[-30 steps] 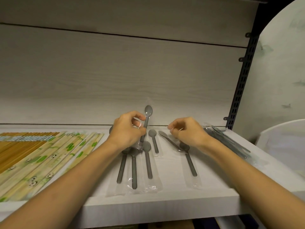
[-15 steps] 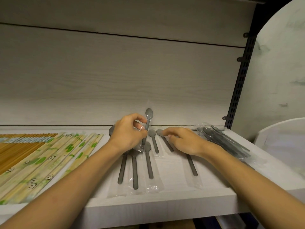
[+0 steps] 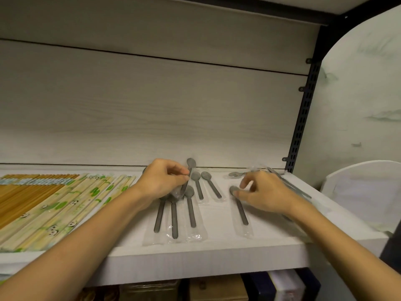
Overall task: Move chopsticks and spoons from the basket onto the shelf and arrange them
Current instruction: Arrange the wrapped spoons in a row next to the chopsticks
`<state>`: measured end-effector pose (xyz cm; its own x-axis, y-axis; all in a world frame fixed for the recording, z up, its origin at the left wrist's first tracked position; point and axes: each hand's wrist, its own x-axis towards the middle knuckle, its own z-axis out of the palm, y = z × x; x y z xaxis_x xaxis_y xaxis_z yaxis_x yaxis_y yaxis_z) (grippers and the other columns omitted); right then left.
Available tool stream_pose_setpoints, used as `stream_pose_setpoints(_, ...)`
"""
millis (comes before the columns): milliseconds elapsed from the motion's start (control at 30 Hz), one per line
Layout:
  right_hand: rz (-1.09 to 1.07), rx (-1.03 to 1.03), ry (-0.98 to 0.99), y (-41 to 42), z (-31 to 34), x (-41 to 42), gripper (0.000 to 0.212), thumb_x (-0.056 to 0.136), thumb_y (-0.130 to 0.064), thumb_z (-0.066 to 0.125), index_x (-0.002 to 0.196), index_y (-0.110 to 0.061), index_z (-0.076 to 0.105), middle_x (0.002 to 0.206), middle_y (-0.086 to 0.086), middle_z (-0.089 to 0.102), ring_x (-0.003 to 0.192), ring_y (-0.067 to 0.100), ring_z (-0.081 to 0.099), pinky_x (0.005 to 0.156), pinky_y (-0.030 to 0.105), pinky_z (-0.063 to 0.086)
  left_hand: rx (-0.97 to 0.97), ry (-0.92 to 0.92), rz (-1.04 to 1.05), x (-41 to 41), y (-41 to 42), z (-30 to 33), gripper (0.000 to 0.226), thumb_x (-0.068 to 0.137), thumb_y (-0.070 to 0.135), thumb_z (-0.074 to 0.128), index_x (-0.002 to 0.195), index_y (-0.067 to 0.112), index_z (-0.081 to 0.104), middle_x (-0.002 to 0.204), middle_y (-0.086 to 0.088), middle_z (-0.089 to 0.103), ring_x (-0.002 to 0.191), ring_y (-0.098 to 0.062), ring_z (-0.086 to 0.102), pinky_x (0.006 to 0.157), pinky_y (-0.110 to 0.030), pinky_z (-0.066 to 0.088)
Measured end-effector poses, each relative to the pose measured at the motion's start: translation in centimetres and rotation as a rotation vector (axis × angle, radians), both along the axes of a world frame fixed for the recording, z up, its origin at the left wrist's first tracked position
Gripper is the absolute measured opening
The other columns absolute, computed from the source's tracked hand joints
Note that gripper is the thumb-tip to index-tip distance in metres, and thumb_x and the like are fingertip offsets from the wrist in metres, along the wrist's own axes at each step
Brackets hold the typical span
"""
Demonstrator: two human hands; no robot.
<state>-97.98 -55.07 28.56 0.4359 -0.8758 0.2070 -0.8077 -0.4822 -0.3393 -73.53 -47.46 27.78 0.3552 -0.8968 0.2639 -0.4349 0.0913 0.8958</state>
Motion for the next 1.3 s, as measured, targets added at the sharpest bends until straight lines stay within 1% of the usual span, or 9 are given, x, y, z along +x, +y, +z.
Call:
stream_pose_setpoints(67, -0.007, 0.079, 0.087, 1.1, -0.2, -0.6, 0.035, 0.076, -0.058, 0.067, 0.099, -0.032, 0.061, 0.095, -0.008, 0.060, 0.092, 0.014, 0.057, 0.076, 0.028, 0.044, 0.019, -0.035, -0.010, -0.2, 0.4, 0.1, 0.014, 0.079, 0.006, 0.075, 0.077, 0.020, 0.074, 0.080, 0.000, 0.073, 0.070, -0.015, 0.064, 0.076, -0.030, 0.055)
stream_pose_setpoints(200, 0.010, 0.071, 0.043, 2.3, 0.2, -0.9, 0.024, 0.082, -0.030, 0.069, 0.099, -0.013, 0.067, 0.094, 0.001, 0.067, 0.091, 0.020, 0.062, 0.074, 0.027, 0.046, 0.038, -0.013, -0.016, -0.9, 1.3, 0.5, 0.009, 0.079, 0.003, 0.074, 0.084, 0.012, 0.073, 0.080, -0.005, 0.072, 0.063, -0.021, 0.062, 0.058, -0.026, 0.053)
stream_pose_setpoints(300, 0.011, 0.051, 0.007, 2.7, 0.4, -1.1, 0.019, 0.082, -0.021, 0.067, 0.100, -0.015, 0.068, 0.084, -0.015, 0.057, 0.089, 0.018, 0.057, 0.075, 0.024, 0.042, 0.027, -0.002, -0.011, -1.1, 2.1, 0.8, 0.009, 0.081, 0.001, 0.072, 0.087, 0.007, 0.072, 0.078, -0.006, 0.070, 0.060, -0.020, 0.061, 0.054, -0.022, 0.050)
stream_pose_setpoints(467, 0.004, -0.015, -0.202, 2.9, 0.5, -1.0, 0.008, 0.085, -0.017, 0.064, 0.092, -0.020, 0.067, 0.075, -0.014, 0.059, 0.065, 0.003, 0.055, 0.050, 0.007, 0.036, -0.003, 0.012, 0.009, -0.5, 3.7, 1.2, 0.010, 0.082, -0.001, 0.071, 0.088, 0.006, 0.072, 0.076, -0.007, 0.070, 0.053, -0.011, 0.060, 0.056, -0.021, 0.051)
stream_pose_setpoints(600, 0.075, -0.049, -0.394, 3.8, 0.8, 0.8, 0.008, 0.082, -0.019, 0.067, 0.087, -0.023, 0.071, 0.073, -0.002, 0.067, 0.061, 0.006, 0.056, 0.058, 0.017, 0.044, -0.012, 0.031, 0.020, -0.1, 4.5, 1.4, 0.011, 0.082, -0.002, 0.070, 0.085, 0.008, 0.072, 0.078, -0.009, 0.071, 0.063, -0.018, 0.062, 0.072, -0.030, 0.055)
stream_pose_setpoints(833, 0.227, 0.021, -0.308, 4.9, -1.1, 5.3, 0.012, 0.084, -0.020, 0.064, 0.092, -0.021, 0.073, 0.073, -0.005, 0.065, 0.066, 0.006, 0.055, 0.060, 0.013, 0.040, 0.008, 0.042, 0.021, -0.1, 5.5, 0.9, 0.010, 0.082, -0.002, 0.070, 0.089, 0.004, 0.072, 0.076, -0.008, 0.069, 0.062, -0.017, 0.061, 0.071, -0.028, 0.053)
stream_pose_setpoints(967, 0.247, 0.021, -0.301, 5.0, -1.3, 5.6, 0.013, 0.087, -0.030, 0.063, 0.090, -0.021, 0.072, 0.078, 0.001, 0.069, 0.068, 0.004, 0.054, 0.065, 0.019, 0.041, -0.002, 0.090, 0.020, 0.1, 6.2, 0.9, 0.011, 0.082, -0.005, 0.070, 0.090, 0.002, 0.071, 0.078, -0.009, 0.068, 0.059, -0.017, 0.060, 0.056, -0.016, 0.053)
stream_pose_setpoints(1167, 0.199, -0.045, -0.421, 4.9, -0.4, 4.1, 0.015, 0.089, -0.026, 0.061, 0.084, -0.018, 0.073, 0.078, 0.004, 0.071, 0.067, 0.015, 0.059, 0.070, 0.031, 0.051, 0.014, 0.209, -0.053, -0.8, 6.3, 1.3, 0.021, 0.081, -0.009, 0.067, 0.095, 0.007, 0.067, 0.075, -0.006, 0.068, 0.054, -0.011, 0.061, 0.051, -0.019, 0.051)
stream_pose_setpoints(1300, 0.177, 0.031, -0.600, 5.3, -0.2, 3.9, 0.011, 0.086, -0.030, 0.068, 0.085, -0.019, 0.070, 0.072, 0.003, 0.070, 0.064, 0.019, 0.065, 0.065, 0.032, 0.052, -0.047, 0.167, -0.078, -2.7, 5.8, 1.1, 0.034, 0.078, -0.009, 0.070, 0.100, 0.014, 0.058, 0.085, -0.012, 0.070, 0.062, -0.021, 0.064, 0.056, -0.028, 0.054)
